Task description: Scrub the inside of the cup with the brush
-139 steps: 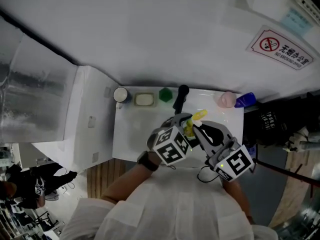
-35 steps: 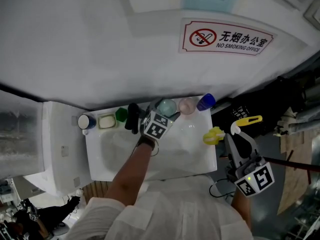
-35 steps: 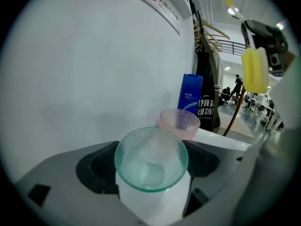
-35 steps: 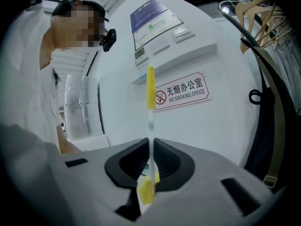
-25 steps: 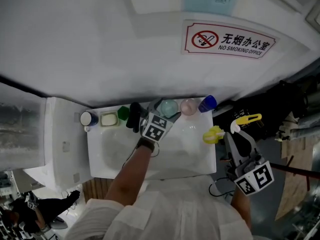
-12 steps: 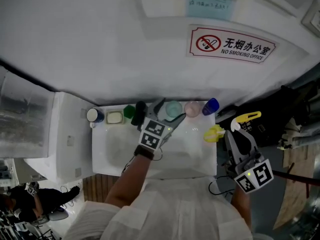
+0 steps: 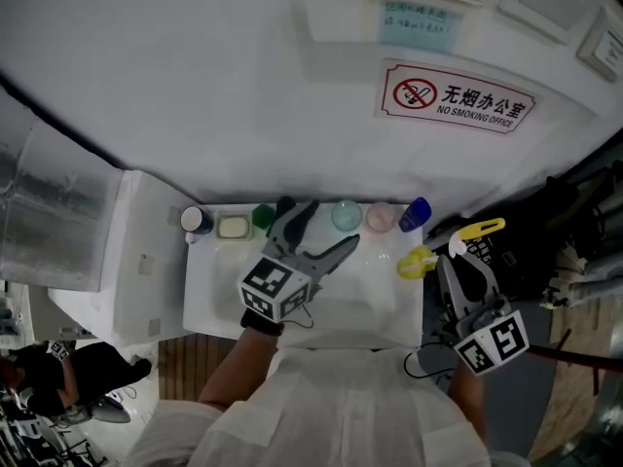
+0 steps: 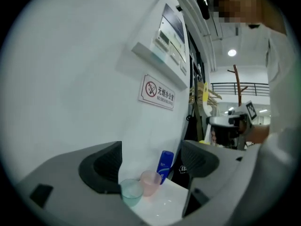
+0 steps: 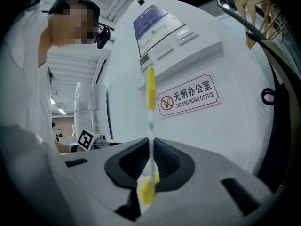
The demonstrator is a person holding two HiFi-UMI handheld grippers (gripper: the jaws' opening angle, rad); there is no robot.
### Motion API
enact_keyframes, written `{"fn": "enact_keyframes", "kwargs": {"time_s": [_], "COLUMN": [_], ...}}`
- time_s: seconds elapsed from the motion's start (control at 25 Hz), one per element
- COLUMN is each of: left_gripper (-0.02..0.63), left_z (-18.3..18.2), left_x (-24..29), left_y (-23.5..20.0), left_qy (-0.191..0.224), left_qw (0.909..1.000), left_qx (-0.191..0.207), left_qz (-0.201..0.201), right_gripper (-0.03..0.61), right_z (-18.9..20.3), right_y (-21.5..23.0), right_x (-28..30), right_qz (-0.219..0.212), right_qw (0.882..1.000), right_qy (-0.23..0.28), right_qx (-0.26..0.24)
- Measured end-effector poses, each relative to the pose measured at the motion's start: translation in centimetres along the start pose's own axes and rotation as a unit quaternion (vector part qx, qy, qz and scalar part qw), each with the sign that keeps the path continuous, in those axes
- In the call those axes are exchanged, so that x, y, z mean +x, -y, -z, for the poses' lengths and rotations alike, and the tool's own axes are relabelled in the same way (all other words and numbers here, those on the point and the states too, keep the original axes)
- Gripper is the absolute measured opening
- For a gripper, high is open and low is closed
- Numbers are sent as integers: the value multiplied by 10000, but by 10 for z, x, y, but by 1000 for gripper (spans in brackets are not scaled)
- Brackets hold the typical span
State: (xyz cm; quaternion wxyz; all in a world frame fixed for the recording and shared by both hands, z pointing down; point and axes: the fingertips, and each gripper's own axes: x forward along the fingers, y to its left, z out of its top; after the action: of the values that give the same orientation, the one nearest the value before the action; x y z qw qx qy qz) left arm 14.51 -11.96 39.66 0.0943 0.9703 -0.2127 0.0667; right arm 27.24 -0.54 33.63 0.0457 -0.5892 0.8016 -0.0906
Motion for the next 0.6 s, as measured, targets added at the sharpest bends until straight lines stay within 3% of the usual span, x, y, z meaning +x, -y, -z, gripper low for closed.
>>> {"fn": "enact_keyframes", "kwargs": {"time_s": [0.28, 0.4, 0.44, 0.52, 0.6], "left_gripper": [388, 383, 333, 127, 63], "left_z": [-27, -35, -40, -48, -50], "left_x": [-41, -58, -66, -84, -99], "left_y": [4, -3, -9, -22, -29], "left_qy": [639, 862, 945, 1128, 1213], "left_qw": [9978, 9955, 9939, 9890, 9852], "left_qx": [128, 180, 160, 179, 315], "left_qz": [-111, -342, -536, -940, -1170], "right_gripper": [31, 31, 31, 29, 29], "right_z": [-2, 4, 6, 11, 16], "right_y": [-3, -3, -3, -3, -3], "right_x": [0, 0, 0, 1, 2], "right_qz": [-52, -33, -27, -13, 16], "right_qw": [9999, 9999, 9999, 9999, 9999], "right_qy": [129, 148, 139, 101, 46], "right_qx": [-41, -59, -64, -87, -140]}}
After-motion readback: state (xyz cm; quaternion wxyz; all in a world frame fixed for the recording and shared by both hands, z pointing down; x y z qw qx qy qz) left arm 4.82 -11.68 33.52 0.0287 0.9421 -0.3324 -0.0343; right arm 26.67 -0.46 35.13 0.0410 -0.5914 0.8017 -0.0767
